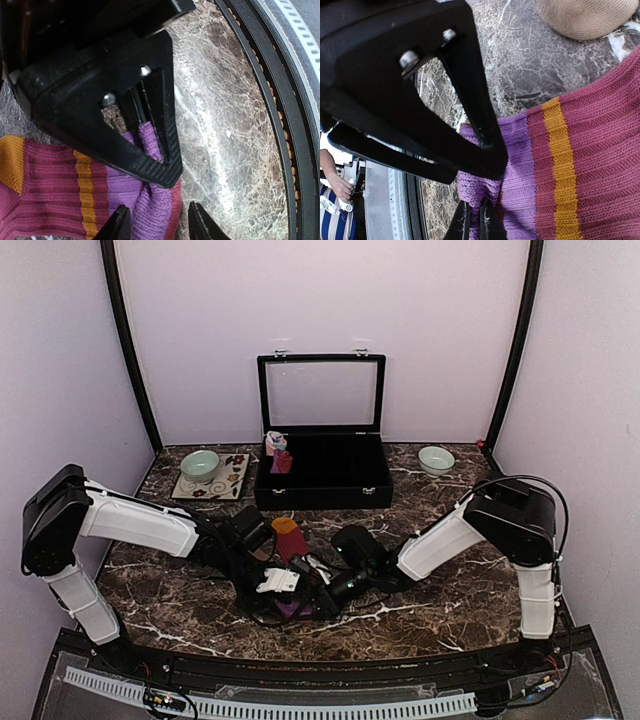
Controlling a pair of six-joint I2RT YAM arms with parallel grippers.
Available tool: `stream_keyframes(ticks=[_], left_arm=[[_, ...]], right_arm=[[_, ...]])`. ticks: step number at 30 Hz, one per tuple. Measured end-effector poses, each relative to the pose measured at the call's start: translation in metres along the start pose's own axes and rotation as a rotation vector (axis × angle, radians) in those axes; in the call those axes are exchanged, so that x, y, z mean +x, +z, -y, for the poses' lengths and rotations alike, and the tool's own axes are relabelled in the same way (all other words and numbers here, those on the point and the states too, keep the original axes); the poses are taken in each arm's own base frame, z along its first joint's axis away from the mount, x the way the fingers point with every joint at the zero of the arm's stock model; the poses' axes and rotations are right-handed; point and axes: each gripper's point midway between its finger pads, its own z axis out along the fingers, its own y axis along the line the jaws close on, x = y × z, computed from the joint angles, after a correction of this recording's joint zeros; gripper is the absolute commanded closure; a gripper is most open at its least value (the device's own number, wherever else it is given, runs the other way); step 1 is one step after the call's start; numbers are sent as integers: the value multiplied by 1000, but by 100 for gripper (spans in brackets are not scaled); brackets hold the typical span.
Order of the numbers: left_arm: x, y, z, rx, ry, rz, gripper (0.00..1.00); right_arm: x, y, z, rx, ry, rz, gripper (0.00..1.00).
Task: Roll the socks
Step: Roll the sock at the center of the board.
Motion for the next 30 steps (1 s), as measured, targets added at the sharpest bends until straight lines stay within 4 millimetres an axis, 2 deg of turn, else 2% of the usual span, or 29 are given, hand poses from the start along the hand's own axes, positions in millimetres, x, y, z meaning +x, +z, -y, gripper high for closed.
stream_keyframes(ticks=[5,7,12,15,18,22,23,26,30], left_arm=[[11,3,3,-3,19,-28,63],[15,5,4,-6,23,-38,69],[14,5,-1,-27,32,-45,99],[11,5,-5,-27,21,-45,100],[9,7,-8,-16,2,-49,100],[5,10,-10,4,-18,-41,100],[1,12,-9,32,-41,-33,100],[1,12,-9,67,-78,-36,100],[-2,15,-15,149,-159,-16,100]], right_arm=[[0,0,1,-14,9,-5,100],[0,0,1,-18,12,-7,100],[-1,-1,1,-21,15,-11,100],[-1,-1,1,-19,16,-11,97],[0,-5,2,4,12,2,88],[1,-22,3,78,-5,60,66],[2,-38,7,150,-15,111,62],[2,-46,8,187,-35,150,61],[12,-64,16,277,-46,189,61]])
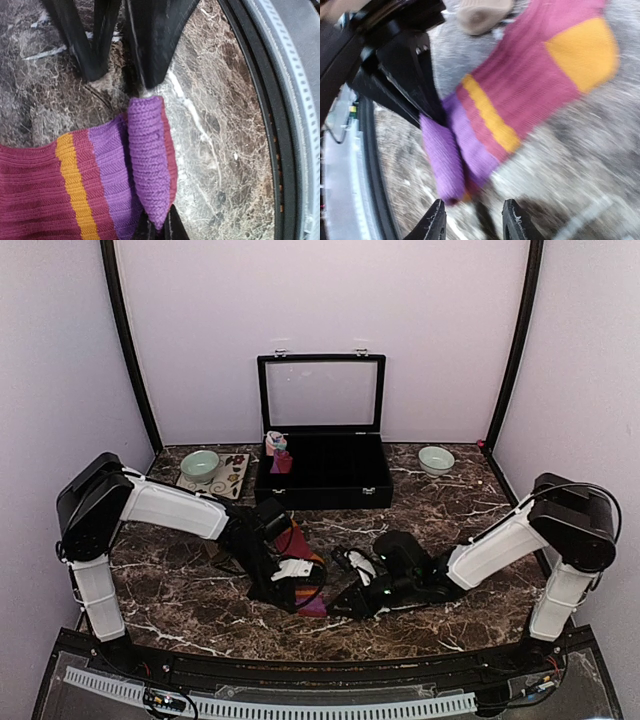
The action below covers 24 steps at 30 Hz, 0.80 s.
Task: Roll the socks
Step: Roll the sock at the center of the board.
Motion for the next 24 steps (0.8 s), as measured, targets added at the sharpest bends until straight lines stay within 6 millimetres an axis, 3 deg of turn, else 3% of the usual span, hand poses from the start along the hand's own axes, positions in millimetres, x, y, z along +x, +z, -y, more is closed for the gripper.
stream_keyframes(ticks=[1,2,3,4,6,11,14,17,21,24], left_arm=[[0,0,-1,22,-23,5,100],[0,0,-1,44,-46,9,100],[0,-1,-2,65,-70,16,100],[0,-1,-2,83,-89,21,100],[0,-1,-3,122,-127,33,100],[0,-1,-2,191,-188,47,100],[0,-1,-1,214,-210,48,100],[1,-1,1,226,-222,42,100],[2,-2,2,235,-233,36,100],[4,-2,3,241,-245,37,100]], right_arm=[[3,-5,2,31,-18,13,59],[4,-10,5,62,-36,26,24],[6,-17,8,103,-62,42,4],[9,-25,8,140,-97,57,1],[8,-39,-2,196,-200,98,1],[-25,-61,-30,332,-433,219,1],[-53,-78,-25,515,-494,306,1],[-66,-97,-14,647,-475,385,1],[-60,-102,8,693,-470,383,3],[-47,-87,-2,592,-552,329,12]])
